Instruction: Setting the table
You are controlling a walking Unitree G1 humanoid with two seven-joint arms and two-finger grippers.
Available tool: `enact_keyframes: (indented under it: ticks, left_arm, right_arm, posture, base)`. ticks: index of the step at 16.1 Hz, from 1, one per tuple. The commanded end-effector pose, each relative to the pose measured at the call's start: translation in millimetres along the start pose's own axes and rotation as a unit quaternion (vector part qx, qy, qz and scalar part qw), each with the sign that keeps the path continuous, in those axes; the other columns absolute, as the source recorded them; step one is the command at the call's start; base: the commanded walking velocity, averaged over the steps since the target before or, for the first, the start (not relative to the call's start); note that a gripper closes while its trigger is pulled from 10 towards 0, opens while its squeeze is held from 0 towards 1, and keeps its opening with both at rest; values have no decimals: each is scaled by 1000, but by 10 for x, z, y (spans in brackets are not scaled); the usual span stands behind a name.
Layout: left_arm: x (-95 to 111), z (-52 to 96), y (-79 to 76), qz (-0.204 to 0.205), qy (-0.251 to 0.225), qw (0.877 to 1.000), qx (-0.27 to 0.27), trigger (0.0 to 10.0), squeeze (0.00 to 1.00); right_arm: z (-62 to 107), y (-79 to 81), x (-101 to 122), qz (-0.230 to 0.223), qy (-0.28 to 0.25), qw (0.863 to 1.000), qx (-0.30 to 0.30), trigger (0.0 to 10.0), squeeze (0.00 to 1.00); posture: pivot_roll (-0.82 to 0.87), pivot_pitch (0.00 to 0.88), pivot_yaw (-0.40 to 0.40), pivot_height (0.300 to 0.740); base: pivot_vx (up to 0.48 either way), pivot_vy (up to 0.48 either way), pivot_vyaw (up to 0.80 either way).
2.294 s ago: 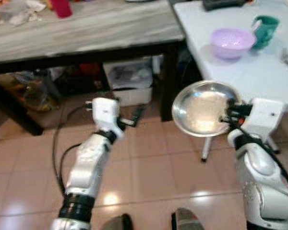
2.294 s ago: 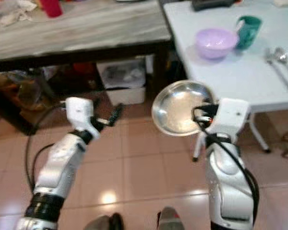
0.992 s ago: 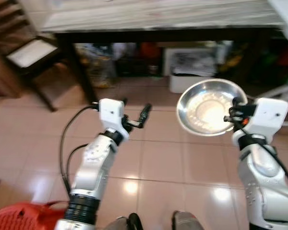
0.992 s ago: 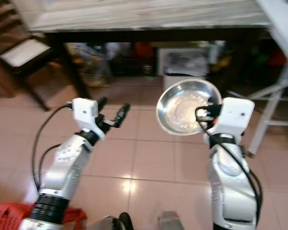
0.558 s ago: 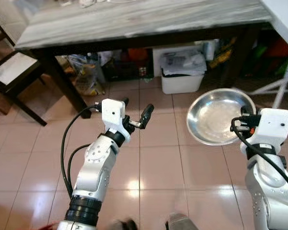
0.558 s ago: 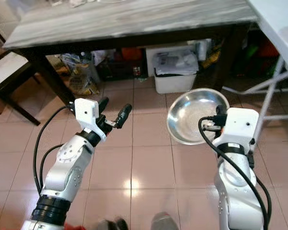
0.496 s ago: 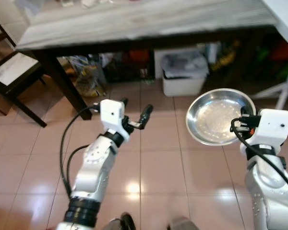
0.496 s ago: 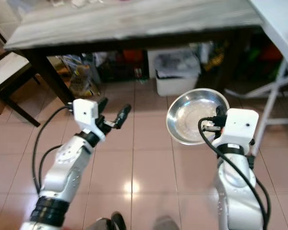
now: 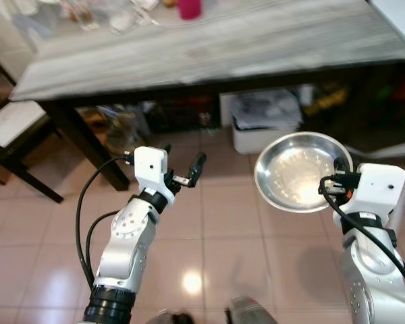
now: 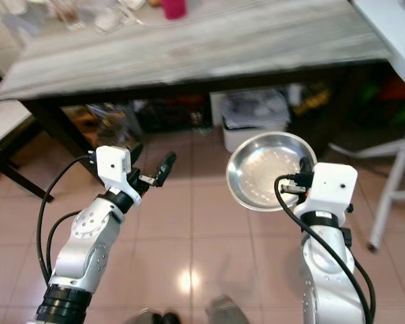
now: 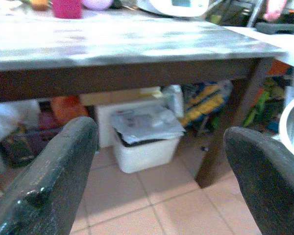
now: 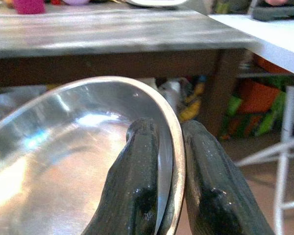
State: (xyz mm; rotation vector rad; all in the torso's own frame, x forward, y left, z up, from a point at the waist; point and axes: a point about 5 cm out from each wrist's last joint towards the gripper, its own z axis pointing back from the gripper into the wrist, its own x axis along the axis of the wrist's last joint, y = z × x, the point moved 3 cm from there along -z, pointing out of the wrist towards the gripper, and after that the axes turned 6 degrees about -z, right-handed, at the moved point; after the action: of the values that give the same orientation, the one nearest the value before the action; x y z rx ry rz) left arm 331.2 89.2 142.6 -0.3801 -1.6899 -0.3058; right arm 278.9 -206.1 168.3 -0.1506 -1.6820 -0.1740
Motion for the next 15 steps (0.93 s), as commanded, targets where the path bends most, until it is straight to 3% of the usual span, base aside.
enact_keyframes:
  ticks: [1,15]
  left_arm:
    - [-60,64,101,-11,13,1000,17,10000,0]
    - [-66,41,72,-16,14,1000,17,10000,0]
  right_arm:
    - [23,49,-19,-5,1,1000,8,10000,0]
    - [-88,1,249,20,-50,999,1,10000,0]
  posture:
    - [-331,211,107,740]
    - [-337,226,108,740]
  base:
    - [480,0,0]
    - [480,0,0]
